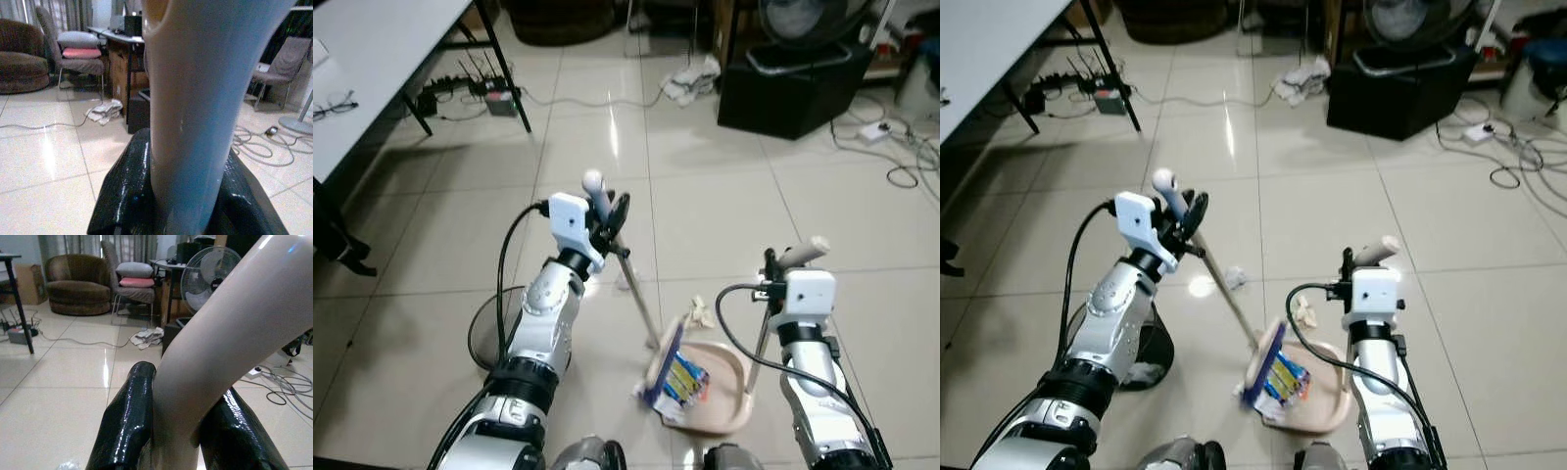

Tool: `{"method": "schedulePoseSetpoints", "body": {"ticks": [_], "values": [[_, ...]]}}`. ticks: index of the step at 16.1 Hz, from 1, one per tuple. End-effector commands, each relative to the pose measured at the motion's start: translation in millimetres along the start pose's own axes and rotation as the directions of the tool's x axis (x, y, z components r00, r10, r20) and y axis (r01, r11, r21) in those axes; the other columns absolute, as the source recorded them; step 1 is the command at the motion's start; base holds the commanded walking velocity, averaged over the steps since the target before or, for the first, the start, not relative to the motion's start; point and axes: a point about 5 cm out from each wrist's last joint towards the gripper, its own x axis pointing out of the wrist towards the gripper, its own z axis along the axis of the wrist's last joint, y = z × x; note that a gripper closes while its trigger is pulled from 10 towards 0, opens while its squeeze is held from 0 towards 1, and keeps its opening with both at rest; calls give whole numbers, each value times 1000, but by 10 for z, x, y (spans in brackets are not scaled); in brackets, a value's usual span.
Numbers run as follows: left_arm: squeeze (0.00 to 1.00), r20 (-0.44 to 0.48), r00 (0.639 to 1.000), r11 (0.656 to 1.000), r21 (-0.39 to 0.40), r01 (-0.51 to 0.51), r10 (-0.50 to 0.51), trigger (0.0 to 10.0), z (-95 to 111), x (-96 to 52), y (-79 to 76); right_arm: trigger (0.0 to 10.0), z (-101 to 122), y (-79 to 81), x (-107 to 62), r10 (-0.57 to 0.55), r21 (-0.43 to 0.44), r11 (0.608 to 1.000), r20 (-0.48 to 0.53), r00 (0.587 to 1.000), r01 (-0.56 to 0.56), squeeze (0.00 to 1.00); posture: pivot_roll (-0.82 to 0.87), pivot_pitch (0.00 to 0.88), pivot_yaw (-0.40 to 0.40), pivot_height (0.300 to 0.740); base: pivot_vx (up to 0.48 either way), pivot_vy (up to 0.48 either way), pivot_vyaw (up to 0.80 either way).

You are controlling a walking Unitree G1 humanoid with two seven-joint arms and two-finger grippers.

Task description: Sweep floor

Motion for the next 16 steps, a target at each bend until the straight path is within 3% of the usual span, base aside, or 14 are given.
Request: {"method": "schedulePoseSetpoints", "body": {"ticks": [1, 5, 7, 11, 16], "values": [[0, -29, 1000, 999, 43, -1, 2, 10000, -48, -38, 27, 10000, 39, -12, -1, -17, 23, 1000, 20, 1000, 16, 0, -78, 11, 124, 740, 0, 0, 0], [0, -101, 995, 998, 60, 19, -13, 10000, -216, -105, -53, 10000, 57, -23, 19, -29, 49, 998, 17, 999, 29, 0, -82, 13, 126, 740, 0, 0, 0], [0, -92, 995, 998, 41, 43, -39, 10000, -235, -84, -158, 10000, 86, -22, 41, -30, 55, 998, 27, 999, 29, 0, -85, 18, 125, 740, 0, 0, 0], [0, -4, 995, 995, -9, 99, -100, 10000, -96, 7, -357, 10000, 112, -26, 71, -35, 62, 998, 34, 999, 33, 0, -85, 23, 126, 740, 0, 0, 0], [0, 48, 981, 981, 53, 187, -190, 10000, 78, -21, -401, 10000, 118, -32, 111, -32, 60, 998, 31, 999, 30, 0, -78, 24, 124, 740, 0, 0, 0]]}}
